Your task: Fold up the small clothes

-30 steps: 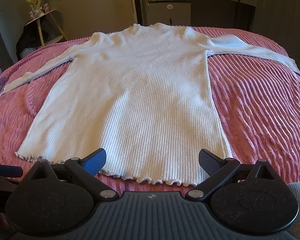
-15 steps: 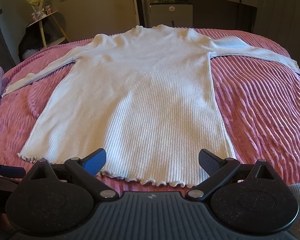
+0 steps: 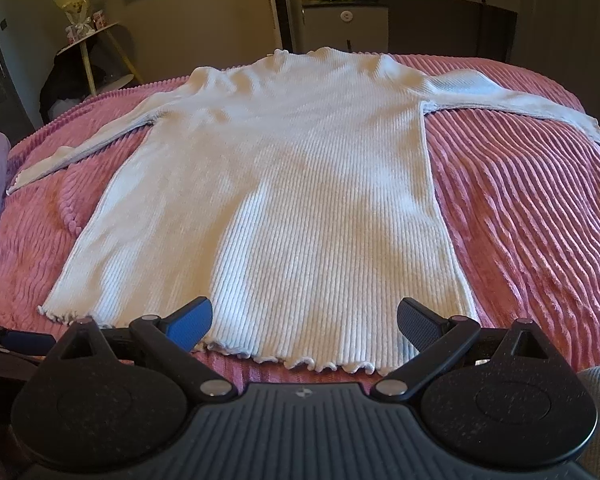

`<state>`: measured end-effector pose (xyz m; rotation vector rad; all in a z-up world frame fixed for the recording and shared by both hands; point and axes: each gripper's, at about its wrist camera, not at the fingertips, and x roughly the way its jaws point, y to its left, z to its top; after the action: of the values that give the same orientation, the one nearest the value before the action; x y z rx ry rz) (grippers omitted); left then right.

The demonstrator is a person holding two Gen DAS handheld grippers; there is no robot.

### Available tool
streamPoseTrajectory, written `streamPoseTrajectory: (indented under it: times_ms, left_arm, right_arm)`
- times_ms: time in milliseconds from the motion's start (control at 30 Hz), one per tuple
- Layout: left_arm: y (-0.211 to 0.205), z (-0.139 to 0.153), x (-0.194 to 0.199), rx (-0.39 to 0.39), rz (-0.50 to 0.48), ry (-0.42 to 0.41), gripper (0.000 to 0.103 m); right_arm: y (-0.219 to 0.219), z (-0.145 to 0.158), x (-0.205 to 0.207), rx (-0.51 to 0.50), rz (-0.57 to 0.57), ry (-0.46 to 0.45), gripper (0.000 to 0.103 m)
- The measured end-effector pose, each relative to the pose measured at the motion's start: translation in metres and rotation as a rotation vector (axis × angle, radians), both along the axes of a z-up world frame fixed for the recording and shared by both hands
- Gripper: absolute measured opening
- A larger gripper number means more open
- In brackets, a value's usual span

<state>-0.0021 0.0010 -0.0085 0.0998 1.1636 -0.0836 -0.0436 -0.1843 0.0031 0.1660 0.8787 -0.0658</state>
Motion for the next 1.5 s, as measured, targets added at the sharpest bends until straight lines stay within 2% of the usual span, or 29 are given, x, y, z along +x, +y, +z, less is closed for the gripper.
streamPoseTrajectory:
  times_ms: [467,900,1033,1167,1233,1300,1400,1500]
  left_arm:
    - [-0.003,0.004,0.005,0.001,-0.002,0.003,0.103]
    - [-0.006,-0.003,0.018,0.001,-0.021,0.039,0.103]
    - [-0.008,0.004,0.029,0.005,-0.032,0.035,0.103]
    - [-0.012,0.028,0.057,0.011,-0.014,-0.042,0.103]
    - [-0.013,0.04,0.077,-0.006,0.013,-0.093,0.103]
    - [-0.016,0.045,0.101,-0.027,0.044,-0.136,0.103]
    - [-0.021,0.034,0.135,-0.036,0.076,-0.169,0.103]
    - [-0.014,0.007,0.156,-0.052,0.148,-0.197,0.103]
  right_arm:
    - [-0.002,-0.002,0.002,0.027,0.001,0.002,0.099]
    - [-0.013,-0.014,0.006,0.125,0.0,0.029,0.099]
    - [-0.023,-0.012,0.012,0.165,-0.015,0.028,0.099]
    - [-0.066,0.0,0.024,0.29,-0.065,-0.073,0.099]
    - [-0.103,0.009,0.033,0.35,-0.137,-0.178,0.099]
    - [-0.14,0.013,0.048,0.371,-0.194,-0.219,0.099]
    - [-0.208,0.009,0.071,0.451,-0.296,-0.272,0.099]
    - [-0.269,0.004,0.092,0.458,-0.441,-0.257,0.099]
